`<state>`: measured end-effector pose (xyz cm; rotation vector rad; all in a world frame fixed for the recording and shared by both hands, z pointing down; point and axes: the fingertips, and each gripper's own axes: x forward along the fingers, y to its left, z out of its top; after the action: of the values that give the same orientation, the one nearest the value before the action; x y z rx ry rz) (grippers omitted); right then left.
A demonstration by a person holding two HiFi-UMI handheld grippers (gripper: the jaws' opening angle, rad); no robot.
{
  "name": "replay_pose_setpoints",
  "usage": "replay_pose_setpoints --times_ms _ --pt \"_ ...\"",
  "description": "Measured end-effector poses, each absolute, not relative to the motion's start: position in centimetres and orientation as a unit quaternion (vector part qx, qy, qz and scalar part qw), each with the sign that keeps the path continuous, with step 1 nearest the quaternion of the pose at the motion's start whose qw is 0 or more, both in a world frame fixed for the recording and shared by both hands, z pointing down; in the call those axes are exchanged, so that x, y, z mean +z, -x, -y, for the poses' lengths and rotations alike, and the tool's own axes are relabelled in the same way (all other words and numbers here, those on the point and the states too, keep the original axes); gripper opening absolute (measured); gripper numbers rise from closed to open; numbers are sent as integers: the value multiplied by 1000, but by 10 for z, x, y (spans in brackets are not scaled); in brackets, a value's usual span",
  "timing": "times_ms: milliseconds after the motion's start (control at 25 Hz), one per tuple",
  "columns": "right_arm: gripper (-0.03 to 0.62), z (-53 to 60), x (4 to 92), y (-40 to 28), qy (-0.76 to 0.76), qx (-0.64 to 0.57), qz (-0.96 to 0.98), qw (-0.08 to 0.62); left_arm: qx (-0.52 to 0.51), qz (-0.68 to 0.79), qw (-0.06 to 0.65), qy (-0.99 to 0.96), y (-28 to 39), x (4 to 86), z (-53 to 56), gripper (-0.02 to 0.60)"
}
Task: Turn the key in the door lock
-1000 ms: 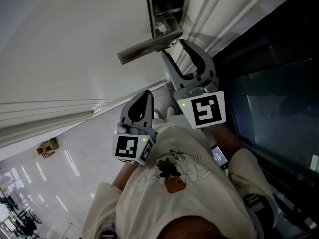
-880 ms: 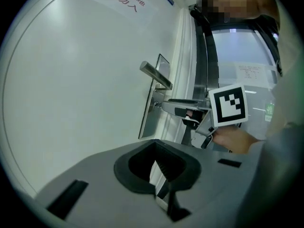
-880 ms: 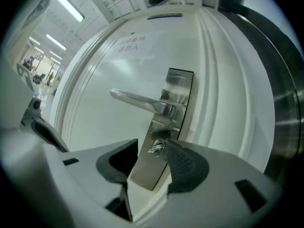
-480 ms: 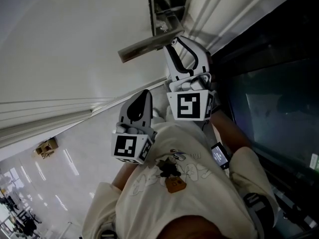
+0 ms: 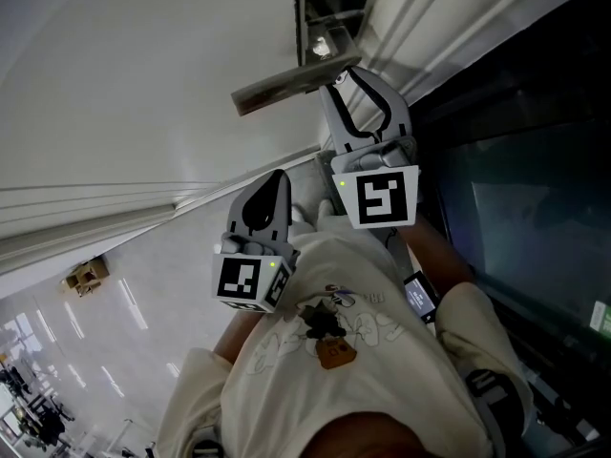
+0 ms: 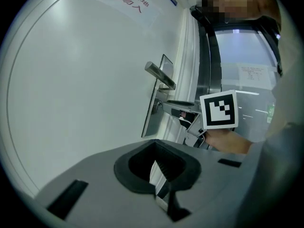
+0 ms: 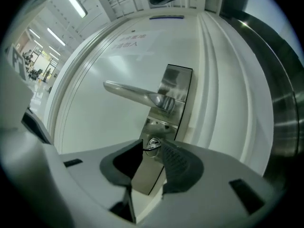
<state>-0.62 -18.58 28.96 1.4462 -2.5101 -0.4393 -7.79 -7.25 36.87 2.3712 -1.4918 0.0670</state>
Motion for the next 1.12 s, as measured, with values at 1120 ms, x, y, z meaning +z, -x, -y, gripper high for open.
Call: replay_pose_setpoints --times_ms 1120 --pt "26 189 293 5 -494 -121 852 120 20 533 172 -828 80 370 68 6"
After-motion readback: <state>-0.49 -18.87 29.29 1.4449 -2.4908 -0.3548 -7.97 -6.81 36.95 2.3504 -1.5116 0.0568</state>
